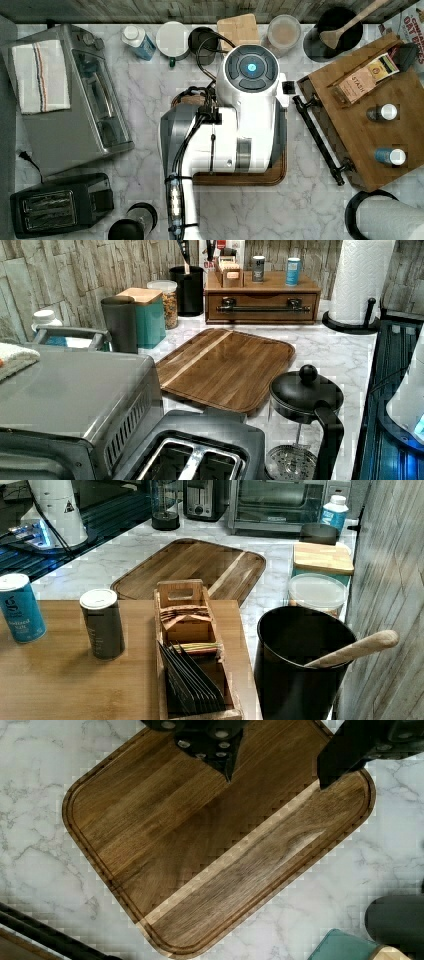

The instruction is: Open the drawer.

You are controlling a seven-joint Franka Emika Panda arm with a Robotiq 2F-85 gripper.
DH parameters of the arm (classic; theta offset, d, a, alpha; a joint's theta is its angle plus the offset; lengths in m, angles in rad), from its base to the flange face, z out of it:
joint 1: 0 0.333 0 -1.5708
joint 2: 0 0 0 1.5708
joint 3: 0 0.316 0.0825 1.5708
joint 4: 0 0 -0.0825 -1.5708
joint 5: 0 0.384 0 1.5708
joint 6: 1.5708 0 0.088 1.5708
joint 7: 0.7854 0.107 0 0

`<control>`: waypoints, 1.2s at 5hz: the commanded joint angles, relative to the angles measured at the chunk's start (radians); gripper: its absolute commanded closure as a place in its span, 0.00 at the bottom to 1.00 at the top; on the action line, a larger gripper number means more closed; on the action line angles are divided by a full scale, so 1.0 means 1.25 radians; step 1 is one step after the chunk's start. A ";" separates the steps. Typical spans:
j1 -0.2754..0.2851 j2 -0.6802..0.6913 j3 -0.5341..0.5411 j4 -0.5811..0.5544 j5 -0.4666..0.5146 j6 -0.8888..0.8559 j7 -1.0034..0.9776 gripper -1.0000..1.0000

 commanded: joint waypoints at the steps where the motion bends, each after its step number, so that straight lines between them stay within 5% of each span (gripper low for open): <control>1: -0.001 0.000 -0.001 -0.008 0.000 0.000 0.000 0.00; 3: 0.004 -0.055 0.005 -0.087 -0.005 0.033 -0.114 0.00; 6: -0.019 -0.219 -0.031 -0.317 0.009 0.148 -0.545 0.00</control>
